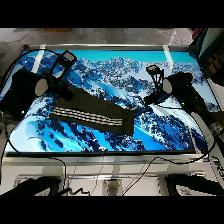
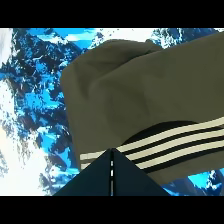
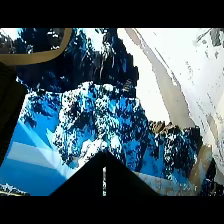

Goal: Fold the clothes and pants, and hang the long-sleeved shirts on hangers.

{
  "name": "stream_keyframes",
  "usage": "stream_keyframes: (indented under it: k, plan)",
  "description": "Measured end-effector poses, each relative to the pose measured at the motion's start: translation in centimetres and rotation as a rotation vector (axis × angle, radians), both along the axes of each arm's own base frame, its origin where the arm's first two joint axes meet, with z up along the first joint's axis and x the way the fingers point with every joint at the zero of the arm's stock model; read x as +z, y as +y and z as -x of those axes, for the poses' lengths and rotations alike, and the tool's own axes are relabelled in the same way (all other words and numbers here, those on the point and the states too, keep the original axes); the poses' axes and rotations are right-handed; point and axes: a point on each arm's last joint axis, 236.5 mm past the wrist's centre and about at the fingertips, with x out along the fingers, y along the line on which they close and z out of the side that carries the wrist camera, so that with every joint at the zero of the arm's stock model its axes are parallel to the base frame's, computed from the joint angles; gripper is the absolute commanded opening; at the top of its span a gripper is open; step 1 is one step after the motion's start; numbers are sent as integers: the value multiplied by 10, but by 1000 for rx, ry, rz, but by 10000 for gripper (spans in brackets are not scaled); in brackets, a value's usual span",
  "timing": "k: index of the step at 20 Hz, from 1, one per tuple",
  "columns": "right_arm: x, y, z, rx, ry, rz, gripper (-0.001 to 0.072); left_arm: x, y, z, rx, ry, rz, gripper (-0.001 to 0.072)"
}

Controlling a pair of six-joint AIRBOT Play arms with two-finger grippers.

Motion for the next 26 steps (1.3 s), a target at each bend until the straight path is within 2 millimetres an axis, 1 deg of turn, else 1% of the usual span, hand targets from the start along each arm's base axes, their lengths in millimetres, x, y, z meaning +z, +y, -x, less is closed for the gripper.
stream_keyframes:
  k: [1, 2, 6, 8, 10, 12, 14, 16, 18, 20, 21, 22, 24, 25, 26]
  plan:
    - [1, 1, -2, 2, -9, -6, 114, 0, 0, 0, 0, 0, 0, 2]
    - [1, 3, -4, 4, -16, -14, 157, 0, 0, 0, 0, 0, 0, 2]
    - [4, 6, 5, 0, 4, -31, 154, 0, 0, 0, 0, 0, 0, 2]
    - [18, 5, 11, -2, -12, -45, 154, 0, 0, 0, 0, 0, 0, 2]
    - [44, 5, 20, 0, -64, -76, 154, -2, 1, 2, 2, 10, -3, 2]
    - [78, 2, 35, 1, -133, -110, 155, -6, 3, 8, 8, 40, -12, 2]
    - [109, -4, 57, 3, -204, -137, 157, -10, 6, 14, 16, 73, -24, 2]
    - [130, -13, 85, 8, -264, -160, 154, -13, 8, 19, 22, 96, -32, 2]
    - [135, -22, 114, 9, -295, -174, 154, -15, 10, 21, 26, 110, -36, 2]
    - [134, -28, 136, 11, -319, -187, 152, -17, 11, 24, 30, 124, -41, 2]
    - [134, -30, 142, 12, -334, -191, 144, -18, 12, 26, 32, 131, -43, 2]
    - [135, -31, 146, 15, -356, -200, 16, -19, 13, 27, 37, 138, -43, 1]
    - [136, -31, 148, 17, -383, -212, 22, -21, 16, 32, 53, 160, -44, 2]
    - [131, -31, 148, 18, -377, -210, 21, -22, 19, 34, 62, 171, -46, 2]
    - [120, -31, 150, 18, -350, -199, 21, -21, 22, 36, 72, 177, -43, 2]
